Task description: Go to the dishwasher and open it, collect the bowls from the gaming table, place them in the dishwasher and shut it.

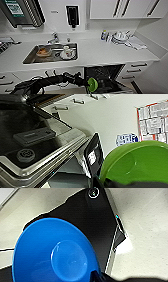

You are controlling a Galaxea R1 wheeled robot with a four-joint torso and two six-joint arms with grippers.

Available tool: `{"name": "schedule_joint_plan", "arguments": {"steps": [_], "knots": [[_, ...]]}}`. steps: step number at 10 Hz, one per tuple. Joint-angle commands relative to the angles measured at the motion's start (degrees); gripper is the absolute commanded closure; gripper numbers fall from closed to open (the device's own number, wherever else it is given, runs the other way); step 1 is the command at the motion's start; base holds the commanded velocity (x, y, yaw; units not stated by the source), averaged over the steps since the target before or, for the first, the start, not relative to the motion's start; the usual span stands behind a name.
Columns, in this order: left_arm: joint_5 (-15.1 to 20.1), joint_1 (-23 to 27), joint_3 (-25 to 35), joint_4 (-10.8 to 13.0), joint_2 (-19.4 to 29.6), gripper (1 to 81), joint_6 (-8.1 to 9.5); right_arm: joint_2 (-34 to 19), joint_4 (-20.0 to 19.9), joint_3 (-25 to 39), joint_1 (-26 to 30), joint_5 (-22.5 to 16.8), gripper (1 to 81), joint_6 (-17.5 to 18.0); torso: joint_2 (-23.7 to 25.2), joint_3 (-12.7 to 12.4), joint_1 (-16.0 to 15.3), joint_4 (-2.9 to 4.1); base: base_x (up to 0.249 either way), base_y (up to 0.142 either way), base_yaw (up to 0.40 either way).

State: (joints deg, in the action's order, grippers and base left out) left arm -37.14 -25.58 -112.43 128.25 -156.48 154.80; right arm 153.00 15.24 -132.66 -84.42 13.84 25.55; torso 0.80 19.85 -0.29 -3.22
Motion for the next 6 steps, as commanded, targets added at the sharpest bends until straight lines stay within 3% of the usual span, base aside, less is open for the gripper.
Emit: {"name": "schedule_joint_plan", "arguments": {"steps": [1,2,4,6], "knots": [[10.4,11.5,-4.6,21.7,-0.9,81.1,10.20,-1.7,1.1,0.3,0.5,-2.8,81.1,0.0,0.0,0.0,0.0,0.00,0.000,0.000,0.000],[10.0,11.9,-7.5,25.2,-1.8,81.1,10.20,-1.6,1.1,0.4,0.5,-2.8,81.1,0.0,0.0,0.0,0.0,0.00,0.000,0.000,0.000],[10.0,13.3,-11.7,28.0,-4.0,81.1,10.20,-1.5,1.1,0.4,0.7,-2.8,81.1,0.0,0.0,0.0,0.0,0.00,0.000,0.000,0.000],[9.0,15.4,-19.4,29.4,-9.2,81.1,10.20,-1.5,1.2,0.3,0.7,-2.8,81.1,0.0,0.0,0.0,0.0,0.00,0.000,0.000,0.000]]}}
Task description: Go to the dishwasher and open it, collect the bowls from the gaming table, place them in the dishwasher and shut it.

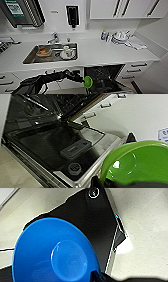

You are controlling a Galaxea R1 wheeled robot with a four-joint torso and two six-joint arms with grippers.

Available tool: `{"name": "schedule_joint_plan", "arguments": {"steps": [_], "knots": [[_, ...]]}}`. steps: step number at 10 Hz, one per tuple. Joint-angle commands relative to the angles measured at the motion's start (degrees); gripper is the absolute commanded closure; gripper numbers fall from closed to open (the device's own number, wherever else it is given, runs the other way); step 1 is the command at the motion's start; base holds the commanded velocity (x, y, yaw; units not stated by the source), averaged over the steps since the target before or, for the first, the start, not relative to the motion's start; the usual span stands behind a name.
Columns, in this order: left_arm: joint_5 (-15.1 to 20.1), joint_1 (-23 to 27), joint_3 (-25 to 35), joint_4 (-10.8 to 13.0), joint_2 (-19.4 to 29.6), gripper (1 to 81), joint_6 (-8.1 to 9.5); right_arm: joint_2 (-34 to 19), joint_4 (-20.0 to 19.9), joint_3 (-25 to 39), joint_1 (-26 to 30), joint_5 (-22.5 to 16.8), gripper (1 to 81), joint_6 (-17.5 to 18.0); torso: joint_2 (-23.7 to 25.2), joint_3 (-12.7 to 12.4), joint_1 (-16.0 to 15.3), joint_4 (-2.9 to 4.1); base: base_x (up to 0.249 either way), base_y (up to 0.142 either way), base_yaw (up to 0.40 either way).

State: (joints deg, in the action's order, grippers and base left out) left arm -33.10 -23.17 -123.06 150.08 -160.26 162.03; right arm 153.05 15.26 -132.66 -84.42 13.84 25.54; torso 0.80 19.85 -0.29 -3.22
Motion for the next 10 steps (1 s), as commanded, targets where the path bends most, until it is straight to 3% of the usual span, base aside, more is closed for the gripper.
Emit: {"name": "schedule_joint_plan", "arguments": {"steps": [1,4,6,10], "knots": [[4.1,14.5,-11.6,7.9,-7.8,81.1,2.98,-1.6,1.6,0.4,0.7,-2.8,81.1,0.0,0.0,0.0,0.0,0.00,0.000,0.000,0.000],[2.3,17.9,-20.1,9.3,-17.2,81.1,2.98,-1.2,2.0,0.4,1.0,-2.8,81.1,0.0,0.0,0.0,0.0,0.00,0.000,0.000,0.000],[1.9,18.6,-21.9,9.2,-21.9,81.1,2.98,-1.1,2.1,0.2,1.1,-2.8,81.1,0.0,0.0,0.0,0.0,0.00,0.000,0.000,0.000],[2.1,18.7,-27.0,9.4,-24.7,81.1,2.98,-0.9,2.5,0.5,1.0,-2.8,81.1,0.0,0.0,0.0,0.0,0.00,0.000,0.000,0.000]]}}
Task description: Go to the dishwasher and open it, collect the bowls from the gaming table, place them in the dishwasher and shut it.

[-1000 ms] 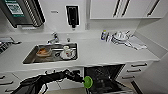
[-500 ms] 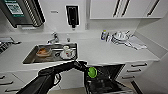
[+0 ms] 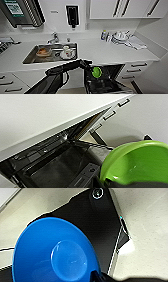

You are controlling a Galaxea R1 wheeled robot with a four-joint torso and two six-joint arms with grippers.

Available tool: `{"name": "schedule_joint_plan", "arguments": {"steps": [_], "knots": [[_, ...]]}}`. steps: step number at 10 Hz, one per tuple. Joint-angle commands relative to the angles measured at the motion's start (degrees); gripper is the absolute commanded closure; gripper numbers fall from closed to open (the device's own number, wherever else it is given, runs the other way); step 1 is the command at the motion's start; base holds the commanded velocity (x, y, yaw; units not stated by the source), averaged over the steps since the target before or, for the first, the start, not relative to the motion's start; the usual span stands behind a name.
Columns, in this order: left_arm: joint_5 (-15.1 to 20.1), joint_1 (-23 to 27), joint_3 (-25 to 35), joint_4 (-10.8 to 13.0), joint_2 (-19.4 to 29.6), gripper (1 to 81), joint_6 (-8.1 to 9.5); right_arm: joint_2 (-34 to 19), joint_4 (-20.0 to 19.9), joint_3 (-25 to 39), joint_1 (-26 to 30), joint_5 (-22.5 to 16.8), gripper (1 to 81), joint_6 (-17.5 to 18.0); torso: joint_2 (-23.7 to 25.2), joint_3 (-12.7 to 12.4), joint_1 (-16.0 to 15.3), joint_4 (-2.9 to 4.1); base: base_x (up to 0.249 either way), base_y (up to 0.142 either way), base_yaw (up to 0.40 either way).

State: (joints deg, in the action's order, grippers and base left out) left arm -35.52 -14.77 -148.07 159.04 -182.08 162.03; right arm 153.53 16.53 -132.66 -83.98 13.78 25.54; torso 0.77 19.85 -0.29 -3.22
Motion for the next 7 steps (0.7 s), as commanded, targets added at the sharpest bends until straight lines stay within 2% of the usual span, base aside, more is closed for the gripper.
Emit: {"name": "schedule_joint_plan", "arguments": {"steps": [1,4,6,7], "knots": [[4.6,10.3,-2.8,0.4,-2.9,81.1,2.98,-1.4,1.4,0.7,0.6,-2.7,81.1,0.0,0.0,0.0,0.0,0.00,0.000,0.000,0.000],[4.6,10.6,-3.0,0.4,-2.9,81.1,2.98,-1.1,1.8,0.8,0.7,-2.7,81.1,0.0,0.0,0.0,0.0,0.00,0.000,0.000,0.000],[4.6,10.8,-3.0,0.4,-2.9,81.1,2.98,-0.9,1.8,0.8,0.9,-2.7,81.1,0.0,0.0,2.7,0.0,0.00,0.000,0.000,0.000],[4.4,10.9,-2.9,0.4,-2.9,81.1,2.98,-0.9,1.8,0.8,1.0,-2.7,81.1,0.0,0.0,5.1,0.0,0.00,0.000,0.000,0.000]]}}
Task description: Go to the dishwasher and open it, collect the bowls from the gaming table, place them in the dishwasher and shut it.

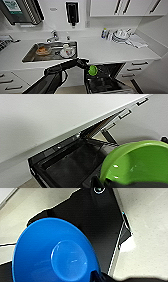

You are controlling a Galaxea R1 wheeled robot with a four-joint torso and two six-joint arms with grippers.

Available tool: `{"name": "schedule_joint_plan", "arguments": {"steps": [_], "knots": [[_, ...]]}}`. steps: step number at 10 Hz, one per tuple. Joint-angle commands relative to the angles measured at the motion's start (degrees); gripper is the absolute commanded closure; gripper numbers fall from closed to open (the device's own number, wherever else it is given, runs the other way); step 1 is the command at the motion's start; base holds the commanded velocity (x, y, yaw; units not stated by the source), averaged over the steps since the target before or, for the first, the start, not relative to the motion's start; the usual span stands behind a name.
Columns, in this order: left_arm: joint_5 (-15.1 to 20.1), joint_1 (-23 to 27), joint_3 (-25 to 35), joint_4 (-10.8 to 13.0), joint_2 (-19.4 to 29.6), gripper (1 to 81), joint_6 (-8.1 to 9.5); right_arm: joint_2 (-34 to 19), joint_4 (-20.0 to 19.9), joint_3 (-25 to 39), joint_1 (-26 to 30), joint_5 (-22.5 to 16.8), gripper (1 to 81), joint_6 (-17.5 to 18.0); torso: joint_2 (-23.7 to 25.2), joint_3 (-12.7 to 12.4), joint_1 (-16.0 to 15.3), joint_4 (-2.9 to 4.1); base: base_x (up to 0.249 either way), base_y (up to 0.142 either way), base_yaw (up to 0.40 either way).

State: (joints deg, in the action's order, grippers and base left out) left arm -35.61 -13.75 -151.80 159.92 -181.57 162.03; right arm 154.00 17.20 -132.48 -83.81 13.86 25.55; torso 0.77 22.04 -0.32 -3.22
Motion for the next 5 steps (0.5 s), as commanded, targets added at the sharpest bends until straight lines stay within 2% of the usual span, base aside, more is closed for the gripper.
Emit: {"name": "schedule_joint_plan", "arguments": {"steps": [1,2,3,5], "knots": [[4.4,9.9,1.1,-0.6,-3.4,81.1,2.98,-1.4,1.3,0.6,0.8,-2.8,81.1,0.0,0.0,4.4,0.0,0.00,0.000,0.000,0.000],[4.2,9.9,1.8,-0.9,-3.4,81.1,2.98,-1.4,1.3,0.6,0.8,-2.8,81.1,0.0,0.0,1.6,0.0,0.02,0.000,0.000,0.000],[3.6,9.7,3.6,-1.6,-3.4,81.1,2.98,-1.4,1.3,0.6,0.8,-2.8,81.1,0.0,0.0,3.2,0.0,0.02,0.000,0.000,0.000],[3.5,9.7,10.3,-1.6,-3.4,81.1,2.98,-1.4,1.3,0.6,0.8,-2.8,81.1,0.0,-0.1,4.4,0.0,0.02,0.000,0.000,0.000]]}}
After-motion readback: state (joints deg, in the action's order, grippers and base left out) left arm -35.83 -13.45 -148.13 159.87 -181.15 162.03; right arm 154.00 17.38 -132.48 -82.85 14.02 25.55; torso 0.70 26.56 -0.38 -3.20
